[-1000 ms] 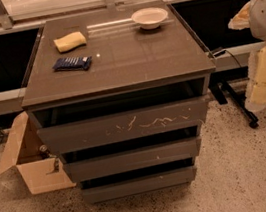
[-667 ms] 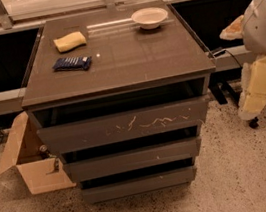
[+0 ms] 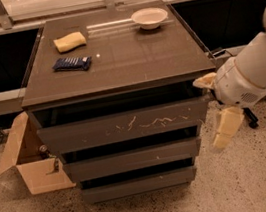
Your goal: Open bottom drawer
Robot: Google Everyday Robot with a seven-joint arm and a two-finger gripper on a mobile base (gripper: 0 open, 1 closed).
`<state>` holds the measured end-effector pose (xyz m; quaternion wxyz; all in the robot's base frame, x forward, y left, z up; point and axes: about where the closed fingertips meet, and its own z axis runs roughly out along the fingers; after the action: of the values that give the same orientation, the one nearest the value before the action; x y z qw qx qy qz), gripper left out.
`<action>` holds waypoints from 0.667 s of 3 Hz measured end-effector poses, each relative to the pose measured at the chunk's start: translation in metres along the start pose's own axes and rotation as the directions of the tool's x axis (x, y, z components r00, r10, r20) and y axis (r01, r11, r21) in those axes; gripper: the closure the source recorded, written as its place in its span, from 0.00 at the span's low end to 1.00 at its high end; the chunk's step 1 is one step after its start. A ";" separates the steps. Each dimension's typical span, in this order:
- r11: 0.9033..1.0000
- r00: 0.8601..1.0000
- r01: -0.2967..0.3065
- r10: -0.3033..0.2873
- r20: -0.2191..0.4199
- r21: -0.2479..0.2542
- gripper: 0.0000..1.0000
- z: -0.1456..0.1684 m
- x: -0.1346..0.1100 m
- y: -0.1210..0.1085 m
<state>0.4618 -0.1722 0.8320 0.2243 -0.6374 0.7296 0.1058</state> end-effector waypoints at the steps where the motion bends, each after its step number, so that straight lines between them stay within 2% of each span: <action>1: 0.998 1.000 -0.021 0.021 0.003 -0.062 0.00 0.043 0.003 0.003; 2: 0.997 1.000 -0.014 0.014 0.006 -0.069 0.00 0.050 0.004 0.005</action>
Offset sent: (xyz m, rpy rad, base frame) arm 0.0041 0.0151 -0.0360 0.0121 0.0574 0.0102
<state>0.4662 -0.1527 0.7860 0.2037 -0.6393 0.7291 0.1347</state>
